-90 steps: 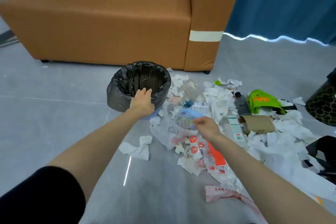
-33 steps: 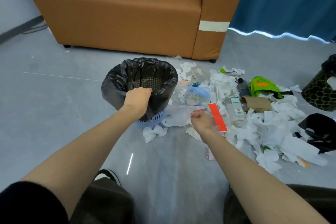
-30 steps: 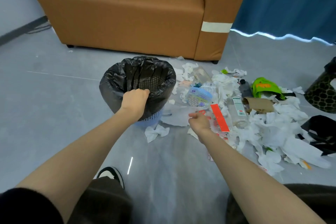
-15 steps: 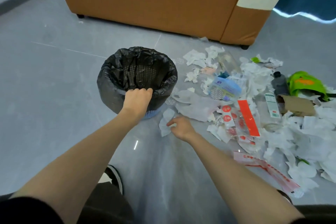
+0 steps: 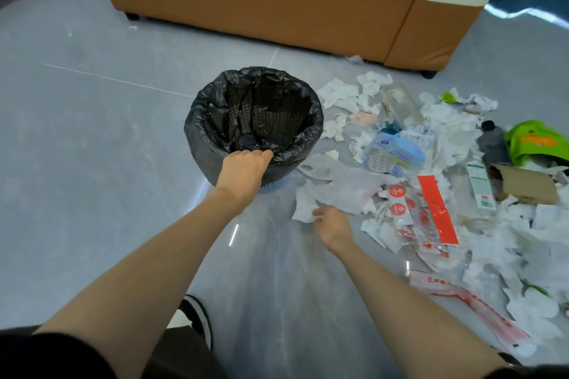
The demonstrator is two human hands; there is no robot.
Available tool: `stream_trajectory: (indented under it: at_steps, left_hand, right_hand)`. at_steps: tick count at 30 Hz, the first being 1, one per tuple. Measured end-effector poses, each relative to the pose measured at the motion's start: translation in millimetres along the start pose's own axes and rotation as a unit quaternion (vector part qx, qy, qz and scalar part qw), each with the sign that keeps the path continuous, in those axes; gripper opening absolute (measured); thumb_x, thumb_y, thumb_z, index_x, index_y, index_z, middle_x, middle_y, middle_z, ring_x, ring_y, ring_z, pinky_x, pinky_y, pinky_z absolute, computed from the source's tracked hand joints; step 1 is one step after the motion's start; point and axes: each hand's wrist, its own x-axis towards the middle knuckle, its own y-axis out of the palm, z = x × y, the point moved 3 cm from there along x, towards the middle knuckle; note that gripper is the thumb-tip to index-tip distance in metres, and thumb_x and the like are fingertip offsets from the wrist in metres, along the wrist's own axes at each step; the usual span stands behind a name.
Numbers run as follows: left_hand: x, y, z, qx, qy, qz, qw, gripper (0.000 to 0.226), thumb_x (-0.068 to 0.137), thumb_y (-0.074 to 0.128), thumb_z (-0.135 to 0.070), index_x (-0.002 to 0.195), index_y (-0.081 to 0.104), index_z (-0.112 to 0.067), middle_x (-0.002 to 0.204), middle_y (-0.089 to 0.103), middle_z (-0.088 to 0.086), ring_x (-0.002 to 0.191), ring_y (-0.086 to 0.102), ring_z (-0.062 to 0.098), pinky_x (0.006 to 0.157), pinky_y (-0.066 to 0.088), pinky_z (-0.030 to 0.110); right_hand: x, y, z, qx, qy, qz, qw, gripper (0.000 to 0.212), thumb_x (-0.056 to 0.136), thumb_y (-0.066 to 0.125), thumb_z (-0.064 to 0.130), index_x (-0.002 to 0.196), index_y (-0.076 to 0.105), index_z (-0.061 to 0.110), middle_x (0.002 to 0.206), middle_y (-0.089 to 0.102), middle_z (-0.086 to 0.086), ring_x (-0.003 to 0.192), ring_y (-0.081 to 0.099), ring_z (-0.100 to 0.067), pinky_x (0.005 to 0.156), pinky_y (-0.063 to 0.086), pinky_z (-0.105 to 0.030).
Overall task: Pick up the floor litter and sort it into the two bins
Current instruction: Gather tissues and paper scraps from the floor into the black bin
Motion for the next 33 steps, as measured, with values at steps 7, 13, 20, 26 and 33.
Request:
stream_trajectory:
  at_steps: [7,13,20,26,33]
  left_hand:
    - [3,1,-15,-0.035,0.025,0.013,0.999,0.039,0.085,0.051,0.001,0.12,0.047,-0.015,0.109,0.06,0.004,0.103,0.055,0.026,0.075,0.043,0.032]
    - [-4,0,-29,-0.03,0.046,0.049,0.997,0.04,0.084,0.051,0.004,0.121,0.046,-0.013,0.113,0.059,0.007,0.109,0.053,0.028,0.086,0.041,0.032]
    - [-25,19,-25,-0.003,0.015,0.102,0.995,0.045,0.086,0.054,-0.003,0.127,0.044,-0.017,0.114,0.06,0.005,0.109,0.055,0.026,0.088,0.041,0.032]
    - [-46,-4,-35,-0.046,0.02,0.06,0.997,0.047,0.082,0.053,-0.001,0.125,0.049,-0.02,0.109,0.062,0.004,0.104,0.057,0.025,0.09,0.039,0.029]
    - [-54,6,-37,-0.07,-0.025,0.042,0.996,0.057,0.082,0.053,-0.001,0.133,0.043,-0.024,0.119,0.056,0.001,0.114,0.05,0.024,0.109,0.027,0.034]
  right_hand:
    - [-13,-106,28,0.243,0.021,-0.333,0.911,0.018,0.086,0.047,0.002,0.078,0.055,0.016,0.085,0.062,-0.006,0.076,0.055,-0.023,0.064,0.035,-0.024]
    - [-18,-149,63,0.297,-0.099,-0.292,0.904,0.028,0.082,0.046,0.001,0.074,0.058,0.024,0.087,0.058,0.002,0.067,0.047,-0.012,0.064,0.039,-0.025]
    - [-19,-136,104,0.178,-0.214,-0.057,0.959,0.037,0.086,0.043,-0.003,0.111,0.062,0.017,0.105,0.057,0.006,0.071,0.05,0.001,0.062,0.04,-0.011]
    - [-54,-163,106,0.155,-0.227,-0.013,0.961,0.043,0.092,0.048,0.008,0.132,0.045,0.025,0.121,0.048,0.003,0.088,0.055,-0.012,0.076,0.048,-0.029]
    - [-46,-154,68,0.234,-0.152,-0.098,0.955,0.031,0.089,0.049,0.001,0.113,0.061,0.016,0.123,0.059,-0.001,0.098,0.056,-0.013,0.091,0.048,-0.034]
